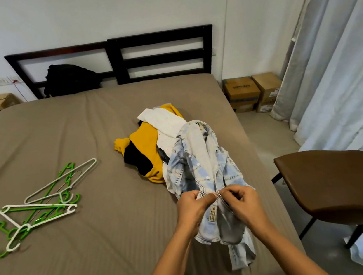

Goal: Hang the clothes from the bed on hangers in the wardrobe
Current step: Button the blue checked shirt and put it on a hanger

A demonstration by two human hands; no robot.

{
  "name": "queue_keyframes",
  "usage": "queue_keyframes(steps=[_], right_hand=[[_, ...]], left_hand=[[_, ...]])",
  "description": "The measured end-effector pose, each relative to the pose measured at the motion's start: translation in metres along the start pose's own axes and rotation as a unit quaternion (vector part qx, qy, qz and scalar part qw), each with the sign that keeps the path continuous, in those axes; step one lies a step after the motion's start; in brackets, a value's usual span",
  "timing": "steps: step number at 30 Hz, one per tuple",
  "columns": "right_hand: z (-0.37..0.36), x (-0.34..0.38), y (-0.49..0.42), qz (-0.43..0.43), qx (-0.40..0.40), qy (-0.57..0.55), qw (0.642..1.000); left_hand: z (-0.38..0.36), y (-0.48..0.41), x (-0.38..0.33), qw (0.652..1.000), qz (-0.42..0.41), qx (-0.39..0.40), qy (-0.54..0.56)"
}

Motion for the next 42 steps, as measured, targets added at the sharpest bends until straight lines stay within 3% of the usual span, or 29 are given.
queue_keyframes(steps=[5,8,12,17,22,26,28,29,32,36,38,39,42], right_hand=[[0.005,-0.005,0.004,-0.065,-0.052,-0.098,0.992],[0.003,-0.001,0.006,-0.041,-0.067,-0.051,0.996],[0.006,0.014,0.011,0.044,-0.119,0.116,0.985],[-0.009,0.022,0.020,0.200,-0.137,0.312,0.919],[-0.015,0.030,0.025,0.279,-0.150,0.391,0.864],[-0.017,0.028,0.027,0.333,-0.158,0.429,0.825],[-0.017,0.024,0.025,0.355,-0.144,0.410,0.827],[-0.016,0.021,0.024,0.349,-0.137,0.381,0.845],[-0.007,0.016,0.018,0.241,-0.133,0.181,0.944],[-0.009,-0.002,0.013,0.048,-0.150,-0.019,0.987],[-0.019,-0.024,0.009,-0.070,-0.128,-0.118,0.982],[-0.025,-0.036,0.007,-0.153,-0.111,-0.192,0.963],[-0.038,-0.056,0.007,-0.371,-0.025,-0.345,0.862]], left_hand=[[-0.001,0.004,-0.019,0.997,-0.037,-0.028,-0.054],[-0.004,0.002,-0.016,0.999,0.026,-0.033,-0.014],[-0.017,0.001,-0.004,0.991,0.111,0.011,0.079],[-0.021,-0.001,0.010,0.982,0.132,-0.008,0.131],[-0.022,0.005,0.015,0.975,0.176,-0.029,0.132],[-0.036,0.007,0.022,0.941,0.266,0.030,0.206],[-0.043,0.008,0.024,0.918,0.304,0.079,0.244],[-0.046,0.008,0.025,0.907,0.317,0.102,0.258],[-0.052,0.011,0.025,0.891,0.323,0.149,0.282],[-0.048,0.005,0.027,0.928,0.246,0.110,0.259],[-0.045,0.002,0.029,0.954,0.185,0.083,0.220],[-0.043,0.000,0.031,0.967,0.146,0.071,0.198],[-0.032,0.000,0.032,0.991,0.041,0.044,0.123]])
Point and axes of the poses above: each hand's wrist, its own y-axis away from the middle knuckle, its own z-axis out of the back of the hand, x = y × z, the point moved 7 cm from there along -y, towards the middle knuckle, and after that the axes turned 8 degrees about z, right-handed, at the moved point
